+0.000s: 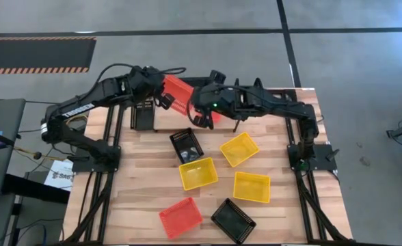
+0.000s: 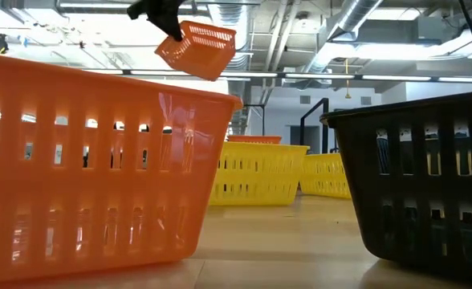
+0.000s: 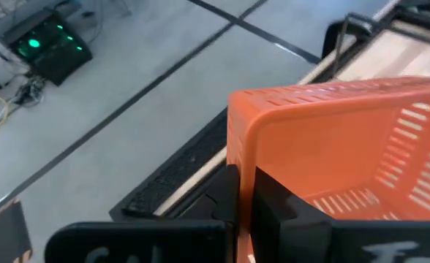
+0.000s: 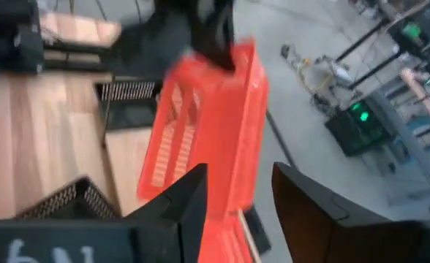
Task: Stack baskets on shelf by color
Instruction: Stack the left orange bin on top of the orange bin on the shelf
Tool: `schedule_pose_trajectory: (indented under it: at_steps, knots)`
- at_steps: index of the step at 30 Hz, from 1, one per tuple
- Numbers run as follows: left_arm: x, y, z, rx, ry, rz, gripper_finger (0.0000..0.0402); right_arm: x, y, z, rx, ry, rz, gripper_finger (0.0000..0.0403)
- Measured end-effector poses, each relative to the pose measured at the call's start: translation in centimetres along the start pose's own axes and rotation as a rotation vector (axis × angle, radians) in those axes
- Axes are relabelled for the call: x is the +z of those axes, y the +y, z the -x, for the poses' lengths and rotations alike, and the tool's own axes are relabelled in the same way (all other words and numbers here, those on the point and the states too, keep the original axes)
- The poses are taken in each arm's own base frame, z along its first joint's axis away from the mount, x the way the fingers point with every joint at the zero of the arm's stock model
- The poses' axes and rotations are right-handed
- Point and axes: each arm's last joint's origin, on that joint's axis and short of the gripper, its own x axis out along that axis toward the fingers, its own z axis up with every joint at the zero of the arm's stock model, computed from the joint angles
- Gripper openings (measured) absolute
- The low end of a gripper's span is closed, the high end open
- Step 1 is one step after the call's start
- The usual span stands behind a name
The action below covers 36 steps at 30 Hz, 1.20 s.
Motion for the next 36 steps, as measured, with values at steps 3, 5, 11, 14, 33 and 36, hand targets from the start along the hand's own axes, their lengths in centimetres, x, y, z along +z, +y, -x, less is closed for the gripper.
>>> schedule_pose_trajectory:
  at_steps: [3,5,11,14,33,36]
  knots:
    - [0.4,-0.3,-0.5,-0.042,-0.022,-0.003,0.0,-0.2,0.2,-0.5,0.0,0.016,0.003,0.0181]
    - [0.5,-0.6,-0.8,-0.074,-0.015,-0.019,0.0,-0.3,0.1,-0.9,-0.003,0.027,-0.007,0.0178]
    - [0.6,-1.0,-1.2,-0.087,-0.017,-0.037,0.0,-1.6,0.6,-3.1,-0.01,0.139,-0.016,0.0169]
    - [0.6,-1.0,-1.2,-0.088,-0.022,-0.037,0.0,-1.9,0.3,-3.5,-0.014,0.163,-0.019,0.017]
    - [0.7,-1.3,-1.1,-0.141,-0.028,-0.082,0.0,-3.3,-0.6,-7.4,0.004,0.243,-0.051,0.003]
    - [0.7,-1.3,-1.1,-0.152,-0.03,-0.1,0.0001,-3.4,-0.5,-7.4,0.006,0.248,-0.042,0.0011]
